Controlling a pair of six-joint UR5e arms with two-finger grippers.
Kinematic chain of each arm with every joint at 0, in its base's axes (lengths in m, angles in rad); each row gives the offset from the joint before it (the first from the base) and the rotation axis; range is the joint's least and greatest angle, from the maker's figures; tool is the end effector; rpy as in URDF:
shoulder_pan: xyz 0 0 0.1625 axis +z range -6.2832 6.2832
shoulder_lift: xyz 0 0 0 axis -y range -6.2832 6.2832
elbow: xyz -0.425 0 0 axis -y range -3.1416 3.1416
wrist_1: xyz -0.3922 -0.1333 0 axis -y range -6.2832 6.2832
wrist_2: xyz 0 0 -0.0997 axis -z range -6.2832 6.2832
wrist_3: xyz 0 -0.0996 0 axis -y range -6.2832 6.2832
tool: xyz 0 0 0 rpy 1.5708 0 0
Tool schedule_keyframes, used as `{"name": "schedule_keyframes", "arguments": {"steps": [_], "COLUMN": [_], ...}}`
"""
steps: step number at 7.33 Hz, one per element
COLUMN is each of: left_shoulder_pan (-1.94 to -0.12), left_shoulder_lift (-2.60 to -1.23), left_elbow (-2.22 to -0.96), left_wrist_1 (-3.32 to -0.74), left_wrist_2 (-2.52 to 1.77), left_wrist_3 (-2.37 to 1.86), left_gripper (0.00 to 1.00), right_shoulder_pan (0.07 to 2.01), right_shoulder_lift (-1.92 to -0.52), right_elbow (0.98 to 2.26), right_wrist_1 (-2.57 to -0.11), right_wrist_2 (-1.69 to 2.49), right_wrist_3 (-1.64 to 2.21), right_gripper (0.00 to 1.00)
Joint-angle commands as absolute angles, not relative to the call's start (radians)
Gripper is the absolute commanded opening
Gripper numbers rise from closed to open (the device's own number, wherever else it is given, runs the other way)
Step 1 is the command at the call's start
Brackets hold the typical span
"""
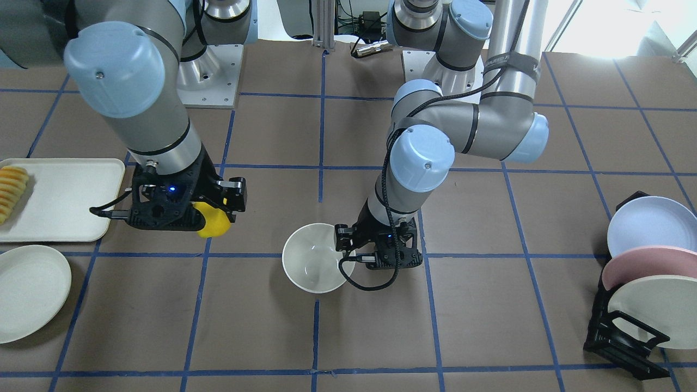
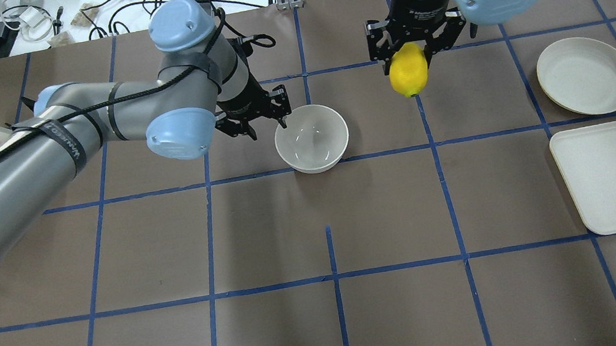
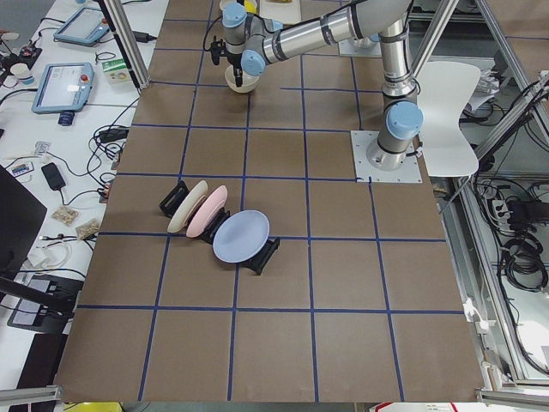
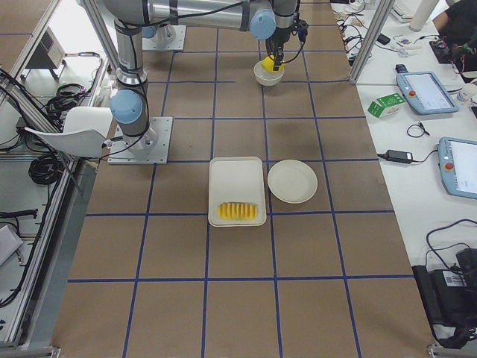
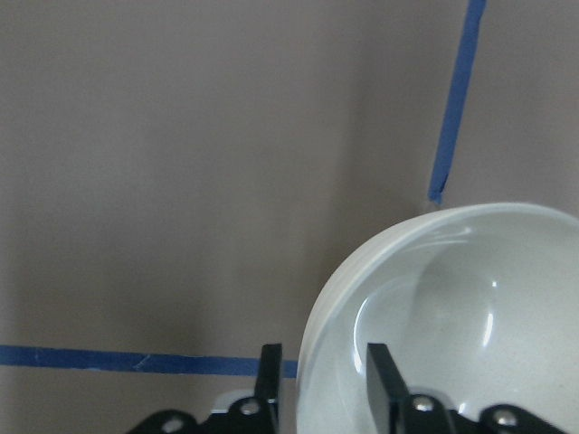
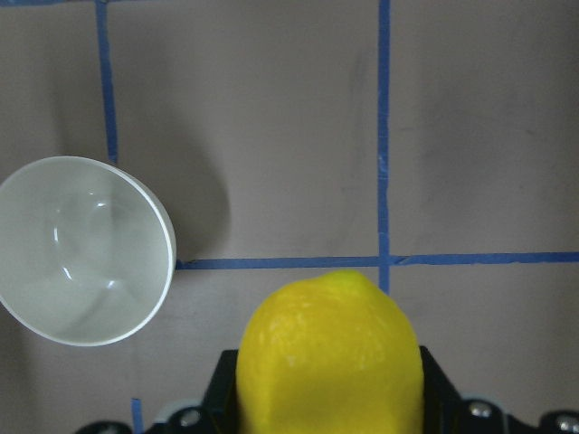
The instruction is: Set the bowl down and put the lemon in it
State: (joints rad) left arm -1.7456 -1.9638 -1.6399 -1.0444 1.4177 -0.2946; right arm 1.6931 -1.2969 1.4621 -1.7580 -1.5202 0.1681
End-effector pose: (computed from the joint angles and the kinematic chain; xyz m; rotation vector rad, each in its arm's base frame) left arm -0.2540 -0.5844 0.2884 0.1709 -2.9727 0.0400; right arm 0.2110 -0.5823 0.4099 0.0699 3.0875 -0.0223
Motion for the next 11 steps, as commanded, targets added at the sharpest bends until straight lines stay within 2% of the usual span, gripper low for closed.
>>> {"name": "schedule_keyframes", "arguments": {"steps": [1,3,6,11], "left_shoulder_pan": [-1.677,-1.599,-1.600,-1.537], "left_shoulder_lift": [-1.852,-1.748,-1.614,-1.571], "left_elbow": [-1.582,-1.594,-1.578,-1.554], "left_wrist_1": [-1.289,-1.383,-1.476,-1.551], "left_wrist_2": [1.524,1.589,1.591,1.577], "left_wrist_3": [-0.087,0.076,0.087,0.086], "left_gripper": [1.00,1.00,1.00,1.00], "right_shoulder_pan": [1.783,1.868,1.940,1.937], "right_shoulder_lift": [-1.215,-1.119,-1.014,-0.997], "right_elbow": [1.463,1.469,1.479,1.480], "right_wrist_1": [-1.903,-2.006,-2.088,-2.085], "right_wrist_2": [-1.471,-1.470,-1.480,-1.526], "right_wrist_3": [0.305,0.353,0.427,0.388], "right_gripper": [0.19,0.19,0.20,0.21]}}
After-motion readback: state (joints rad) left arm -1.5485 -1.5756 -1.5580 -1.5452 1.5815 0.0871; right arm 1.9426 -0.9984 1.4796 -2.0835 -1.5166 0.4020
